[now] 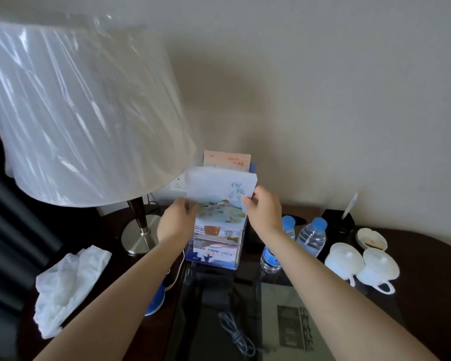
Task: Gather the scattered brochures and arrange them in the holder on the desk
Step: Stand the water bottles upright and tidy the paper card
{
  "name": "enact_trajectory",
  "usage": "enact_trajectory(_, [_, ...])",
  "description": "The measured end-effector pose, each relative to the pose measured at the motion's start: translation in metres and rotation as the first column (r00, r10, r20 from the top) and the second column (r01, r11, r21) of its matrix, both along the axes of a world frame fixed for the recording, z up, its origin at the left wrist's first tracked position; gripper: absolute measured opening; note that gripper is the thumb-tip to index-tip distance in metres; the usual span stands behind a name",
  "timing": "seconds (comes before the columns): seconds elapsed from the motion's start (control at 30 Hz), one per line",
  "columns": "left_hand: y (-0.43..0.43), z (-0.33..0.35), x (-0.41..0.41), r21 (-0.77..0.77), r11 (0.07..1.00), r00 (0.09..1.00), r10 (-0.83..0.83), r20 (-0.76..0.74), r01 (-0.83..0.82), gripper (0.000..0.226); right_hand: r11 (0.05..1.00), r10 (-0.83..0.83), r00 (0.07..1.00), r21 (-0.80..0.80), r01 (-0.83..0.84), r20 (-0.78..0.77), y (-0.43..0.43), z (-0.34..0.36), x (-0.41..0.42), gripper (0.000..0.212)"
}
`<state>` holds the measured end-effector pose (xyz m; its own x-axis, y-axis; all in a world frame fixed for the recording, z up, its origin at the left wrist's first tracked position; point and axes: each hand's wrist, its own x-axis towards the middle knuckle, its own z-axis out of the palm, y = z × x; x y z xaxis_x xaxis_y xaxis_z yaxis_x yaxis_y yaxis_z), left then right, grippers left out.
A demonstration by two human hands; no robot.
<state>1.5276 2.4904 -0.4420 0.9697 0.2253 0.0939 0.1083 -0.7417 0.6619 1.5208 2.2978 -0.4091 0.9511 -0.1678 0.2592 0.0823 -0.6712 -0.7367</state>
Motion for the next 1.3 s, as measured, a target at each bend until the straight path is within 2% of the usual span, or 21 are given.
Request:
enact_trajectory(0.07, [0.002,-0.013,0.007,-0.058,0.997,0.999,0.049,-0.022,-0.051,0.032,0.999,-0.035,0.999,0.037,0.035,0.018,0.005,-0.011,0.005,0.01])
enact_trajectory(0.17, [0.002,-0.026,0.022,-0.277,0.957,0.995,0.076,-0.059,-0.09,0.038,0.997,-0.053,0.997,0.063,0.05,0.058,0.006,-0.023,0.009,0.009])
enact_trajectory(0.23, [0.002,-0.031,0.03,-0.312,0.947,0.994,0.053,-0.094,-0.08,0.041,0.994,-0.059,0.997,0.094,0.053,0.059,0.004,-0.028,0.012,0.009])
enact_trajectory(0.4, [0.004,-0.048,0.035,-0.241,0.969,0.987,0.025,-0.16,-0.063,0.036,0.991,-0.029,0.999,0.13,0.027,0.016,-0.002,-0.046,0.014,0.012])
enact_trajectory(0.6, [0.008,-0.061,0.033,-0.185,0.983,0.988,-0.027,-0.151,-0.001,0.037,0.987,0.001,1.0,0.158,-0.004,0.02,-0.006,-0.062,0.012,0.019])
enact_trajectory(0.8, [0.012,-0.066,0.034,-0.183,0.983,0.982,-0.061,-0.176,0.029,0.039,0.997,0.046,0.998,0.054,-0.048,0.037,-0.007,-0.059,0.02,0.019])
enact_trajectory(0.93, [0.015,-0.074,0.028,-0.068,0.994,0.973,-0.093,-0.213,0.08,0.038,0.998,0.069,0.998,-0.01,-0.069,0.011,-0.009,-0.066,0.019,0.021])
enact_trajectory(1.1, [0.01,-0.072,0.029,-0.117,0.993,0.995,-0.028,-0.095,0.017,0.028,0.998,0.035,0.999,0.044,-0.036,0.025,-0.011,-0.075,0.015,0.023])
enact_trajectory(1.3, [0.002,-0.07,0.026,-0.007,0.997,0.996,-0.072,-0.056,0.072,0.014,0.999,0.015,1.0,0.045,-0.015,0.001,-0.009,-0.088,0.012,0.025])
